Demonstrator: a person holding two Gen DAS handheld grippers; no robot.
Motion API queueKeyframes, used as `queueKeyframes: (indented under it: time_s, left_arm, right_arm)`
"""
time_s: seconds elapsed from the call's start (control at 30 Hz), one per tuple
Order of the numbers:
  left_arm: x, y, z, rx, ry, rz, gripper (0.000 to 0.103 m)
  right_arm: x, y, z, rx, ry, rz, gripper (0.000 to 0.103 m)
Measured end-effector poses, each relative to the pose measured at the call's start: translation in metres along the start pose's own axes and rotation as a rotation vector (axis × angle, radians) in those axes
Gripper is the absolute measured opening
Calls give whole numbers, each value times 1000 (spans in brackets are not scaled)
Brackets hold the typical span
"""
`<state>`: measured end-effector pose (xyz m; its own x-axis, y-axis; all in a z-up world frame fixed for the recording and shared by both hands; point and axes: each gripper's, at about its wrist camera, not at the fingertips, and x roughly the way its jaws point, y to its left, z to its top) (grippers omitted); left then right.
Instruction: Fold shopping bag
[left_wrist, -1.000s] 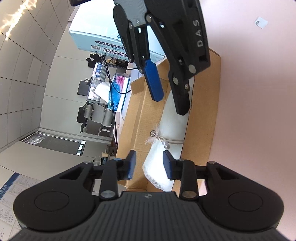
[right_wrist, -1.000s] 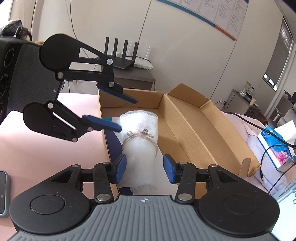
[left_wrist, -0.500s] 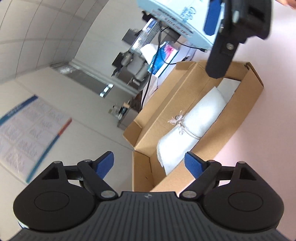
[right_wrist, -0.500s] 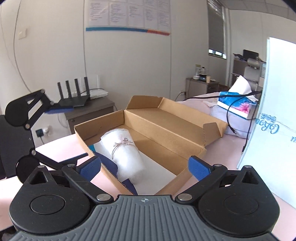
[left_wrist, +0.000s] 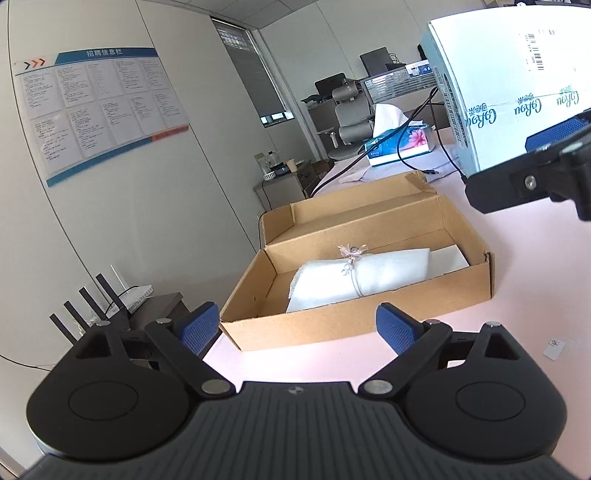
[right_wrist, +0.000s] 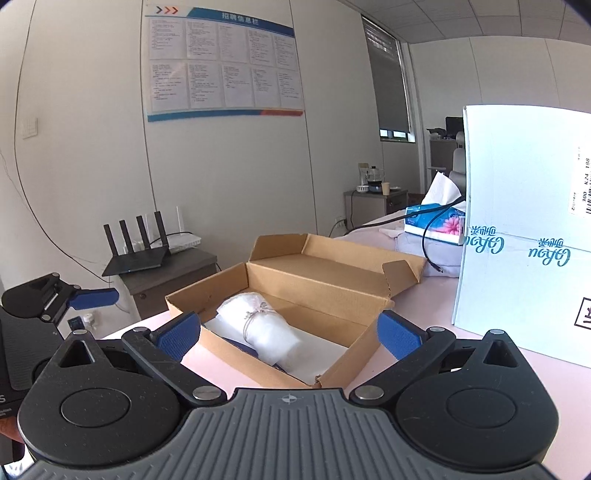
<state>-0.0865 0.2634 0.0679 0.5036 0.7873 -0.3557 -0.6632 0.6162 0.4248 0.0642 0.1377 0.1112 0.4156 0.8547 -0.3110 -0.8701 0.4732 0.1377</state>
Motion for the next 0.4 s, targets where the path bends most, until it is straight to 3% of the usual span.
queueKeyframes:
  time_s: [0.07, 0.33, 0.4]
  left_arm:
    - [-5, -4, -1, 3, -4, 6, 94]
    - [-6, -3, 2, -64, -23, -88, 94]
    - [-7, -2, 4, -71, -24, -78, 94]
  right_arm:
    - [-3, 4, 0, -16, -5, -3, 103]
    - [-19, 12, -2, -34, -34, 0, 103]
    - [-21, 12, -2, -33, -38, -3, 103]
